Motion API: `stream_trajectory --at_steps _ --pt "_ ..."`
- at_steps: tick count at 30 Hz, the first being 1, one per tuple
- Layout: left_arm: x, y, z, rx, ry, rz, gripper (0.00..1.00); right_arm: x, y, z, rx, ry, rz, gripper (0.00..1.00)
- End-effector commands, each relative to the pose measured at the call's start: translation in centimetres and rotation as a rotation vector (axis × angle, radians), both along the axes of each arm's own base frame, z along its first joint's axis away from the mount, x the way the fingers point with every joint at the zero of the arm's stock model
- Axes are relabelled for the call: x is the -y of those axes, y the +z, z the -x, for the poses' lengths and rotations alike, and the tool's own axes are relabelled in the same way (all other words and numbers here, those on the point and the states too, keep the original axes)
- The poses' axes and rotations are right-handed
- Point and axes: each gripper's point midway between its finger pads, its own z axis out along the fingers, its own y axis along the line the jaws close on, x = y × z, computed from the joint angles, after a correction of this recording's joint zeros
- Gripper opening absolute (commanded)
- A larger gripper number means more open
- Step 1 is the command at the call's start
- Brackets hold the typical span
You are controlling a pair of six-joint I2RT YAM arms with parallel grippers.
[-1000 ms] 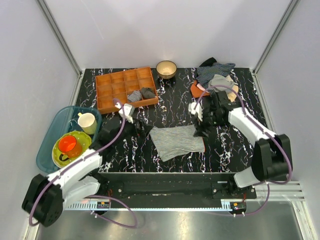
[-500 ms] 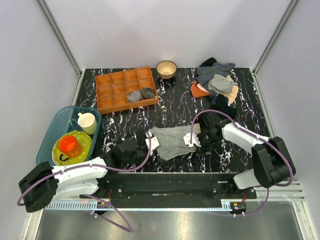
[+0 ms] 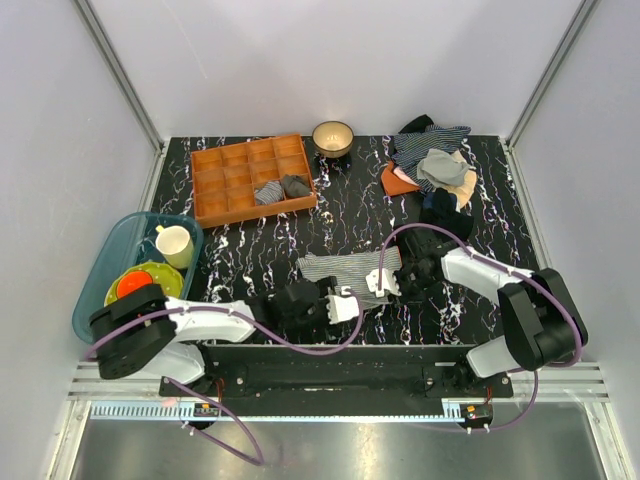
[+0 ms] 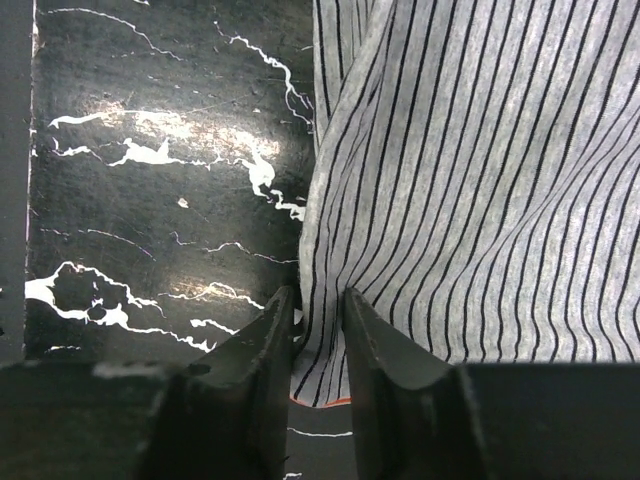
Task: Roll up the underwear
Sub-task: Fold the underwear at the center of the board.
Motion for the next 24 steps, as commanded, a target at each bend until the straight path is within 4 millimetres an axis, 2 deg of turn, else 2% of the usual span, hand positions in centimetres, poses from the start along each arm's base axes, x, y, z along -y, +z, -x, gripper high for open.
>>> stream_trajectory --at_steps 1,2,5,8,9,12,13,14,16,18,22,24 --pt "1.9 0.4 -1.6 0.106 -0.032 -0.029 0.89 0.4 -0.8 -0.3 -0.019 -0.031 0.046 0.28" --pt "1.8 -0.6 -1.7 0.102 -0.03 -0.057 0.88 0.3 -0.7 -0.3 -0.026 -0.039 0.045 0.23" --pt "1.7 -1.6 -1.8 0.087 -0.016 -0.084 0.74 0.3 -0.4 -0.2 -0.042 -0.054 0.046 0.15" --pt "1.3 -2.7 -1.4 0.059 -0.009 -0.108 0.53 0.3 -0.4 0.2 -0.068 -0.067 0.044 0.1" --pt "0.9 -2.9 -1.8 0.066 0.02 -0.12 0.36 0.3 -0.4 0.3 -0.078 -0.069 0.042 0.1" --pt "0.3 -3.8 -1.5 0.042 0.036 -0.139 0.18 0.1 -0.1 0.5 -0.111 -0.09 0.041 0.06" --pt "0.1 -4.0 -1.4 0.032 0.037 -0.142 0.09 0.1 0.1 0.6 -0.122 -0.097 0.044 0.06" --pt "0.1 -4.0 -1.2 0.022 0.04 -0.139 0.05 0.1 0.2 0.8 -0.131 -0.103 0.043 0.06" --pt "0.1 -3.8 -0.9 0.005 0.038 -0.127 0.0 0.1 0.7 1.3 -0.146 -0.101 0.037 0.05" --pt "0.1 -3.7 -0.1 -0.029 0.026 -0.11 0.0 0.0 1.3 1.6 -0.153 -0.1 0.023 0.05" --pt "0.5 -2.4 1.0 -0.073 -0.003 -0.054 0.0 0.0 2.1 2.6 -0.167 -0.1 0.011 0.05" --pt "0.8 -2.0 1.5 -0.099 -0.015 -0.026 0.0 0.2 2.1 2.6 -0.155 -0.104 0.013 0.11"
